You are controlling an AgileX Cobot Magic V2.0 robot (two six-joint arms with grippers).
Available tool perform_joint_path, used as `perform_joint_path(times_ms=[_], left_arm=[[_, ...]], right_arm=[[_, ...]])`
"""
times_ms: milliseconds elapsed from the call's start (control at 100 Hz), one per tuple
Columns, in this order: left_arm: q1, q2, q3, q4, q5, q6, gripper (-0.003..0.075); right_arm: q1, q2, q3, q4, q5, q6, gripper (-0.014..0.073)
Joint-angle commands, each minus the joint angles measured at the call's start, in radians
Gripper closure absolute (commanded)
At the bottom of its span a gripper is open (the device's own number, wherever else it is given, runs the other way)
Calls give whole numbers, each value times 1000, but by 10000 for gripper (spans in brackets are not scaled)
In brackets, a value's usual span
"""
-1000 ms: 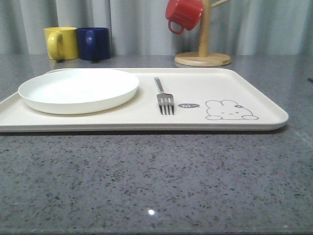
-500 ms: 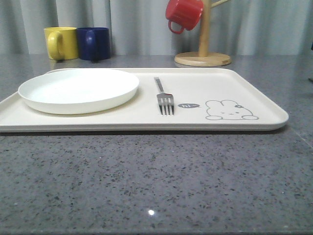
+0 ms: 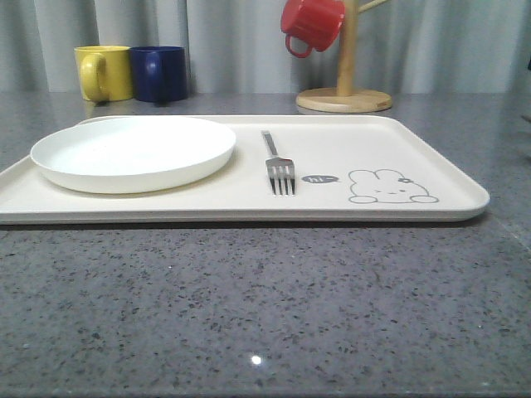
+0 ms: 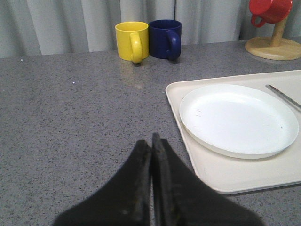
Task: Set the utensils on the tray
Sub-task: 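Grasp the metal chopsticks with the right gripper, then place the chopsticks on the tray beside the fork and release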
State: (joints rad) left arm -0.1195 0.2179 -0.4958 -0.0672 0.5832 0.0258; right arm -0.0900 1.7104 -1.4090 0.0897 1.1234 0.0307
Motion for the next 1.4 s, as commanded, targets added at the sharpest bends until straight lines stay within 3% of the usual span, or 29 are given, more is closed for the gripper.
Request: perform_joint_path(times_ms=[0, 250, 460, 610, 910, 1000, 1190, 1260, 1390], left_arm=[[-6, 11, -26, -5, -74, -9, 739], [-6, 11, -26, -5, -74, -9, 739], [-6, 11, -26, -5, -74, -9, 739], [-6, 11, -26, -5, -74, -9, 739], [-6, 11, -26, -5, -74, -9, 739], [-6, 11, -26, -5, -74, -9, 739], [-6, 11, -26, -5, -74, -9, 739], [-6, 11, -26, -5, -74, -9, 739], [-6, 11, -26, -5, -74, -9, 739]], right_arm=[[44, -111, -21, 15, -27, -6, 670], [289, -176, -21, 29, -48, 0, 670], [454, -111, -21, 92, -162, 173, 670], [494, -36, -22, 118, -211, 314, 670], [505, 45, -22, 205, -272, 318, 668], [505, 45, -22, 205, -276, 318, 603], [505, 43, -22, 202, -285, 318, 293], [505, 38, -22, 202, -297, 318, 254], [505, -2, -22, 142, -300, 316, 258]])
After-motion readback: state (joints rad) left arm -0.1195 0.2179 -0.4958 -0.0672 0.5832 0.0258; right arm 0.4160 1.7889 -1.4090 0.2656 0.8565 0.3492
